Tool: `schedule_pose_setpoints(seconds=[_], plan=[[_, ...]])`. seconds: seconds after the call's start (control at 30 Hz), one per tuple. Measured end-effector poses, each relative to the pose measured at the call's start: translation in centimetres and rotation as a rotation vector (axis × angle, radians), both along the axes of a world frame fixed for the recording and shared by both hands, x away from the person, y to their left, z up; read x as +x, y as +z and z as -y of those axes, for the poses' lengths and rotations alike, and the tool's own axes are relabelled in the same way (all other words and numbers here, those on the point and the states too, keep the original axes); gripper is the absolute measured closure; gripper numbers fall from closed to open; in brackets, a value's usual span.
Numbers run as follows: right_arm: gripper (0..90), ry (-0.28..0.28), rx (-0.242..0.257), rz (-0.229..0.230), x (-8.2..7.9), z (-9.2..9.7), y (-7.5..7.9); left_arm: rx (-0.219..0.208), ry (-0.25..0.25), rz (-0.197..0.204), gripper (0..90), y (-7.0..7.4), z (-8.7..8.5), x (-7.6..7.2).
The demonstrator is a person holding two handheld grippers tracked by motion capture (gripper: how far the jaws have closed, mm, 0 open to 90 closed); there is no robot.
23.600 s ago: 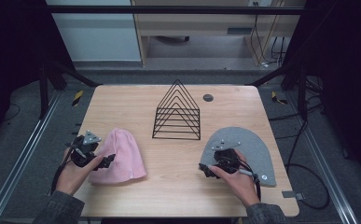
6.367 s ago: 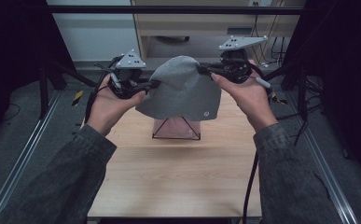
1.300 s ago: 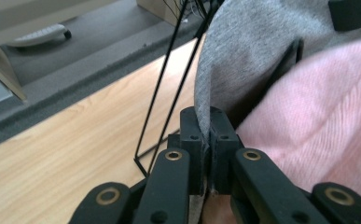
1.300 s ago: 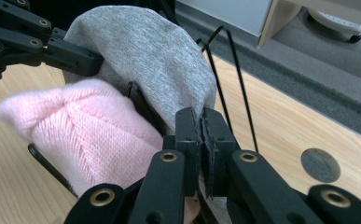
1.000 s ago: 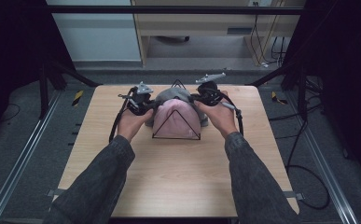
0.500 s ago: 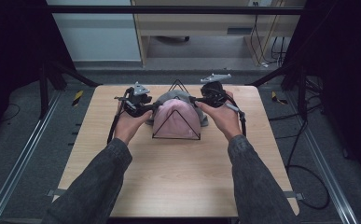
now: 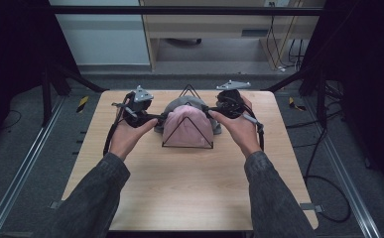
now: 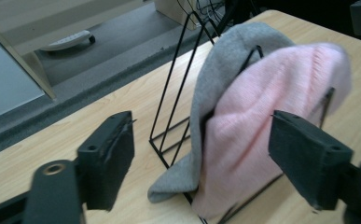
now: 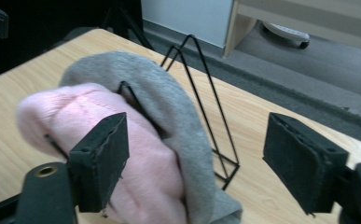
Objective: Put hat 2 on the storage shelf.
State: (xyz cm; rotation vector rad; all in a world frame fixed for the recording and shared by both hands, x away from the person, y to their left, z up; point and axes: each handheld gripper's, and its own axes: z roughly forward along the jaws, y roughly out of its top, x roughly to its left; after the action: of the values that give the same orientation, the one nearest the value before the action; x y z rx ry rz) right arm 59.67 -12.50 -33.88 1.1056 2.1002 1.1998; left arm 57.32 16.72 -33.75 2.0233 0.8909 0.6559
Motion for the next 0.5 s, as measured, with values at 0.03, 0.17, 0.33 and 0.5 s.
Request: schedule_pose_setpoints(seconds=[0.03,0.17,0.33,0.5], plan=[[19.8,0.004,0.0,0.0,-0.2,-0.1,0.0,0.01,-0.006,-0.004,18.2,0.2,-0.1,-0.3],[15.4,0.013,-0.007,-0.008,-1.2,-0.2,0.1,0.031,-0.007,-0.015,13.2,0.8,-0.5,-1.6],[12.4,0.03,0.005,0.008,-3.0,0.0,0.7,0.074,-0.021,-0.019,9.3,1.3,-0.5,-3.8],[10.1,0.059,-0.016,0.015,-4.4,0.1,0.7,0.104,-0.075,-0.02,6.7,0.7,-0.3,-5.7]])
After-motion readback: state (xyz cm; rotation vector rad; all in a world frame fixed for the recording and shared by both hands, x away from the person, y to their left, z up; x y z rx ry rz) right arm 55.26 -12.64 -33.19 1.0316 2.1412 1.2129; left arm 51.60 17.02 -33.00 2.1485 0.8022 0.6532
